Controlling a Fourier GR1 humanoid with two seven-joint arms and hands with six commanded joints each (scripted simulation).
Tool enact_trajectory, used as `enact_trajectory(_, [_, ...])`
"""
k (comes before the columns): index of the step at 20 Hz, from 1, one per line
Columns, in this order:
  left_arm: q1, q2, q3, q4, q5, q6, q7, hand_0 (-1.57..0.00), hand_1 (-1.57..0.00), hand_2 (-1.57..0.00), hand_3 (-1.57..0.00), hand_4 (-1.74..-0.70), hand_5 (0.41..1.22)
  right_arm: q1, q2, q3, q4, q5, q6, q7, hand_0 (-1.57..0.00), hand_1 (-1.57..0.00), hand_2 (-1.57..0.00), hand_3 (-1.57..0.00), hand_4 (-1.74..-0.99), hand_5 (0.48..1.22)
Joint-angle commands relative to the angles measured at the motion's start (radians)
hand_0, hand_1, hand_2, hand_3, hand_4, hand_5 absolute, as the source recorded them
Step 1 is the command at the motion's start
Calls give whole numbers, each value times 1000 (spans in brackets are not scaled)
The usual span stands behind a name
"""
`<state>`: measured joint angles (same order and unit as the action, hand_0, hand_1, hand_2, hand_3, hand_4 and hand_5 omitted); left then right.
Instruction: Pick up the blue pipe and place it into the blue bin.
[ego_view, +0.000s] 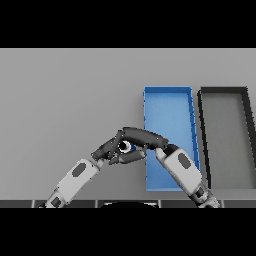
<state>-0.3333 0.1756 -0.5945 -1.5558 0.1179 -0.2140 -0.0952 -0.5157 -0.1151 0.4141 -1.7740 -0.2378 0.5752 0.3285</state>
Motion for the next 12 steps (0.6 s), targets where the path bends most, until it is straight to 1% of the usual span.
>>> enact_trajectory(1, [-3,4,-3,6,-4,-7,-2,-1426,-1220,-1350,-531,-1637,1219,-3,15,-11,10,-10,-1,11,-1533,-1533,-1533,-1520,-1474,1166])
enact_trajectory(2, [-9,8,-9,3,-16,-10,-13,-1407,-1190,-1242,-518,-1544,1219,-5,19,-17,2,-11,6,15,-1540,-1541,-1541,-1530,-1477,1177])
enact_trajectory(3, [-4,14,-12,5,-17,-18,-12,-1224,-1003,-1024,-416,-1437,1220,1,20,-18,-9,2,16,19,-1546,-1547,-1547,-1538,-1478,1186])
enact_trajectory(4, [-13,18,-6,19,-11,-43,-10,-979,-802,-819,-332,-1343,1220,9,28,-20,-16,15,23,19,-1551,-1552,-1552,-1545,-1480,1193])
enact_trajectory(5, [-10,30,-7,11,-15,-67,-14,-783,-642,-655,-266,-1251,1220,10,35,-24,-21,18,29,24,-1555,-1556,-1556,-1550,-1481,1198])
enact_trajectory(6, [-10,36,-2,9,-14,-86,-13,-626,-513,-524,-212,-1179,1213,13,43,-29,-26,19,31,32,-1558,-1559,-1559,-1554,-1481,1203])
enact_trajectory(7, [-24,32,4,9,-22,-94,12,-501,-410,-419,-170,-1110,1184,19,54,-29,-40,14,33,48,-1561,-1561,-1561,-1558,-1482,1206])
enact_trajectory(8, [-18,36,5,9,-34,-106,1,-401,-328,-335,-136,-1051,1118,19,62,-36,-41,22,31,57,-1563,-1563,-1563,-1560,-1483,1209])
enact_trajectory(9, [-15,39,8,14,-58,-97,-29,-320,-262,-268,-108,-995,1042,20,73,-42,-41,18,37,62,-1565,-1565,-1565,-1562,-1483,1212])
enact_trajectory(10, [-13,37,12,22,-68,-85,-32,-256,-210,-214,-86,-950,964,31,81,-44,-48,18,44,69,-1566,-1566,-1566,-1564,-1484,1214])
enact_trajectory(12, [-12,38,12,17,-72,-68,31,-163,-134,-137,-55,-880,842,31,90,-59,-41,27,58,54,-1568,-1568,-1568,-1567,-1484,1216])
